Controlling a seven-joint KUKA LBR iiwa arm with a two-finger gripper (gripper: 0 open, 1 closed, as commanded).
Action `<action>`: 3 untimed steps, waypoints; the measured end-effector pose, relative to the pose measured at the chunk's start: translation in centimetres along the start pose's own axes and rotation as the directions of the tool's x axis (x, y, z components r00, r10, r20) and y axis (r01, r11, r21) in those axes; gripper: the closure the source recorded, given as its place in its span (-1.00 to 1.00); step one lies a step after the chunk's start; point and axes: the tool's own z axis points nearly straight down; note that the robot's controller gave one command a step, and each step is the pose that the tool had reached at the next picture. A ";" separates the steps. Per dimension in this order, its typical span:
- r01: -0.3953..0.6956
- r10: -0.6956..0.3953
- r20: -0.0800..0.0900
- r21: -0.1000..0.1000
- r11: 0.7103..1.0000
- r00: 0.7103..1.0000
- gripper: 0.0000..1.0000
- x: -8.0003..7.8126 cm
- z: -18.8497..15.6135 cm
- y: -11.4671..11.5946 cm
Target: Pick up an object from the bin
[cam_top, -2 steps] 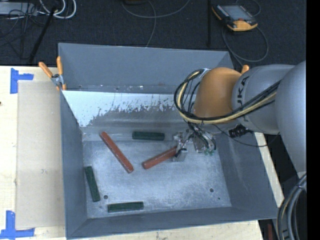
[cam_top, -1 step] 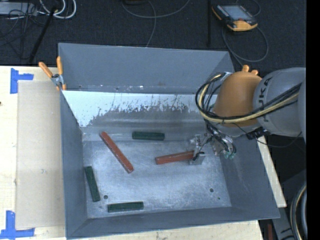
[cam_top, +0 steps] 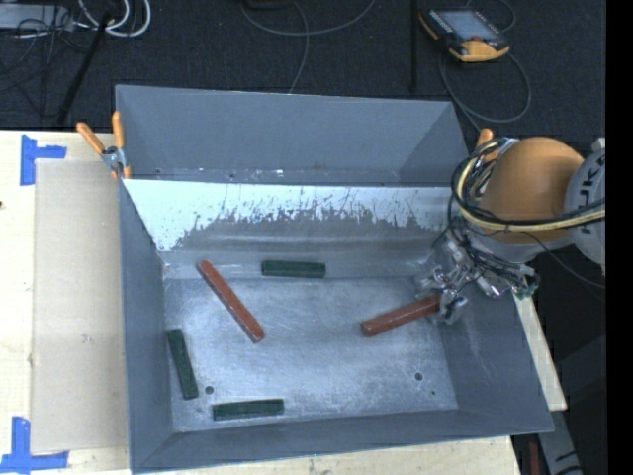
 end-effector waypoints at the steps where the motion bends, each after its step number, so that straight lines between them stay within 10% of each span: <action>1: 0.056 -0.056 0.006 0.005 0.998 0.998 1.00 -1.2 -12.6 2.7; 2: 0.053 -0.053 0.000 -0.001 0.999 0.999 -1.00 -1.0 -12.1 2.8; 3: 0.060 -0.060 -0.002 -0.004 0.998 0.998 -1.00 -3.1 0.4 5.2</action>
Offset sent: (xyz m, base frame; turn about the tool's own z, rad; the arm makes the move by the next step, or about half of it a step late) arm -0.0054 0.0292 0.1209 -0.0592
